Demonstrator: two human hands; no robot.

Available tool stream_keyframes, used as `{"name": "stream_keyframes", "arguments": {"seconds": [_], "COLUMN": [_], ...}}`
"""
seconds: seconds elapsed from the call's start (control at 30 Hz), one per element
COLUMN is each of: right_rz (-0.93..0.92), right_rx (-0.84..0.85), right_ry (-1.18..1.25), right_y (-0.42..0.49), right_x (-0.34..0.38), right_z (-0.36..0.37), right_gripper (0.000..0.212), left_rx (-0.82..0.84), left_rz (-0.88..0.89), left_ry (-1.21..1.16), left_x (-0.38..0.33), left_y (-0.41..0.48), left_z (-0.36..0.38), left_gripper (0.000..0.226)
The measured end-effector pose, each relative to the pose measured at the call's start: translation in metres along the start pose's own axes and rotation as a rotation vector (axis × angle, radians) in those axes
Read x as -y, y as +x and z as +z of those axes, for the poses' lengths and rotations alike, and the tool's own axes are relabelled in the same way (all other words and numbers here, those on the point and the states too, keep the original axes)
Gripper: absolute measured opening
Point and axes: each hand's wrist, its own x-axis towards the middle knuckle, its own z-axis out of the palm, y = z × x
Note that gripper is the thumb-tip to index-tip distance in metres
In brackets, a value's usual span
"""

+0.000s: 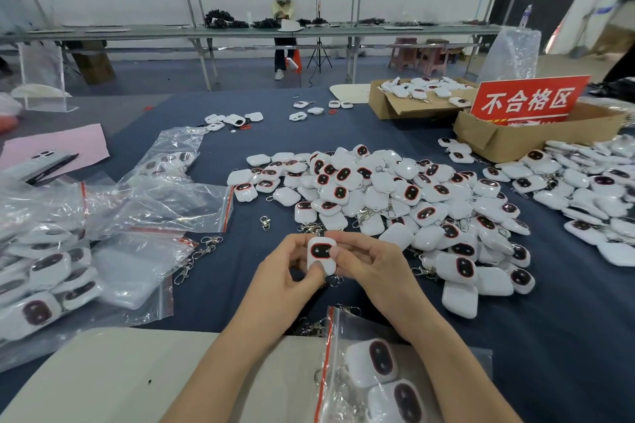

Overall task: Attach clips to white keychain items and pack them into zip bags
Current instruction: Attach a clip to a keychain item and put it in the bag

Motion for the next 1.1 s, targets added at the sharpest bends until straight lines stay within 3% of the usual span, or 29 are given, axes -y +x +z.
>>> {"name": "stream_keyframes", "arguments": {"seconds": [0.13, 0.27, 0.33, 0.5, 0.6, 0.77, 0.87, 1.1], "right_rz": [0.002, 0.021, 0.030, 0.091, 0.075, 0.014, 0.027, 0.061], "right_rx": [-0.017, -0.101, -0.101, 0.179, 0.243, 0.137, 0.057, -0.015], "right_ry": [0.017, 0.101, 0.097, 0.145, 0.124, 0.050, 0.098, 0.077], "right_y": [0.000, 0.001, 0.000, -0.005, -0.008, -0.005, -0.005, -0.005], "right_x": [-0.001, -0.001, 0.000, 0.006, 0.008, 0.008, 0.006, 0.001], "right_z": [0.001, 0.000, 0.001, 0.001, 0.001, 0.007, 0.006, 0.005], "right_gripper": [0.025, 0.017, 0.016, 0.034, 0.034, 0.047, 0.043, 0.036], "left_rx": [-0.014, 0.020, 0.034, -0.056, -0.080, -0.092, -0.069, 0.028], "left_rz": [0.013, 0.043, 0.056, 0.014, 0.000, 0.009, 0.003, 0.032], "left_ry": [-0.036, -0.087, -0.079, -0.079, -0.073, -0.109, -0.157, -0.127], "left_x": [-0.001, -0.006, -0.005, 0.003, 0.006, 0.006, 0.003, 0.004], "left_y": [0.001, 0.001, 0.001, 0.005, 0.005, 0.004, 0.003, 0.004], "left_z": [0.001, 0.000, 0.000, 0.003, 0.003, 0.002, 0.002, 0.001], "left_gripper": [0.026, 0.042, 0.036, 0.032, 0.027, 0.022, 0.019, 0.037]}}
